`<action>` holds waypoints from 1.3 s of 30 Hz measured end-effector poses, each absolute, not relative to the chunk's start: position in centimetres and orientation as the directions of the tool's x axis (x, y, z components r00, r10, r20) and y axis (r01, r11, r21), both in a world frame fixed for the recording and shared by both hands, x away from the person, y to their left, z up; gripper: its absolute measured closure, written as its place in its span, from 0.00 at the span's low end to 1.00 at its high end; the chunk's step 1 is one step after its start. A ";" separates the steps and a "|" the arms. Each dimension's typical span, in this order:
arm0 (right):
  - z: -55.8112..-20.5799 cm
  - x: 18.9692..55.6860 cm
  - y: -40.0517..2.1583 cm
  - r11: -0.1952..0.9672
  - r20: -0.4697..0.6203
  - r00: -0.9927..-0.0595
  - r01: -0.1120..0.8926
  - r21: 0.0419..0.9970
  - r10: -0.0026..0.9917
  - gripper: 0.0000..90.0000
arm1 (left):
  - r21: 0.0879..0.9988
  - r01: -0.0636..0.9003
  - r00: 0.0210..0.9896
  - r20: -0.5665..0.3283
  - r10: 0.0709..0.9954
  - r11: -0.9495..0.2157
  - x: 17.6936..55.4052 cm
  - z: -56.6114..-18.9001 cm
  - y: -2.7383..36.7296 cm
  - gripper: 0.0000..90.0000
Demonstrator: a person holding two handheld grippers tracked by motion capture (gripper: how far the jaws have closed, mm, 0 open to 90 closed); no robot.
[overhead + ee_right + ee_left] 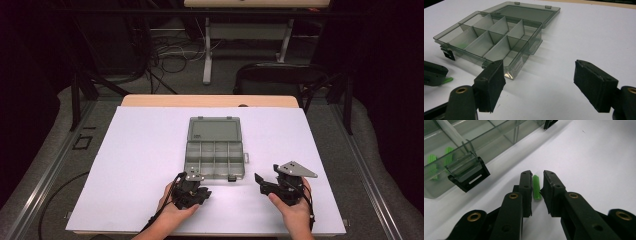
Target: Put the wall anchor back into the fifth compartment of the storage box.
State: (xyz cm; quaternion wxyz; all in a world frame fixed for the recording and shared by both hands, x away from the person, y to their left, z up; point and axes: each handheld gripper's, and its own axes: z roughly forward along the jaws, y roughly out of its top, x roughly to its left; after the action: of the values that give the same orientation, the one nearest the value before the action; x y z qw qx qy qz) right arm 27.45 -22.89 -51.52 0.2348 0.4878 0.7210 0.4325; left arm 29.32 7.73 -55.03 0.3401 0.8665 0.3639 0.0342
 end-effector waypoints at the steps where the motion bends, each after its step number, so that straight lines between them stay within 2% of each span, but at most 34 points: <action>1: -51.5 27.4 -22.9 0.150 0.083 -0.414 0.500 0.853 0.907 0.27 | 0.612 0.612 0.731 -0.193 0.655 -0.502 29.3 -55.1 7.7 0.86; 15: -51.7 27.5 -22.8 0.139 0.088 -0.413 0.489 0.861 0.907 0.27 | 0.611 0.613 0.730 -0.195 0.655 -0.502 29.1 -55.2 7.4 0.93; 39: -51.6 27.5 -22.8 0.136 0.088 -0.409 0.486 0.863 0.908 0.27 | 0.618 0.615 0.723 -0.196 0.662 -0.489 29.5 -54.5 8.2 0.94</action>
State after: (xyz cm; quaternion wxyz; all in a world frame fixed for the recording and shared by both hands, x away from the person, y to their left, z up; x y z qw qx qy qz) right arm 27.49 -22.85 -51.62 0.2394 0.4879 0.7145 0.4406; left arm 29.46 8.19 -54.52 0.3440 0.8621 0.3705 0.0342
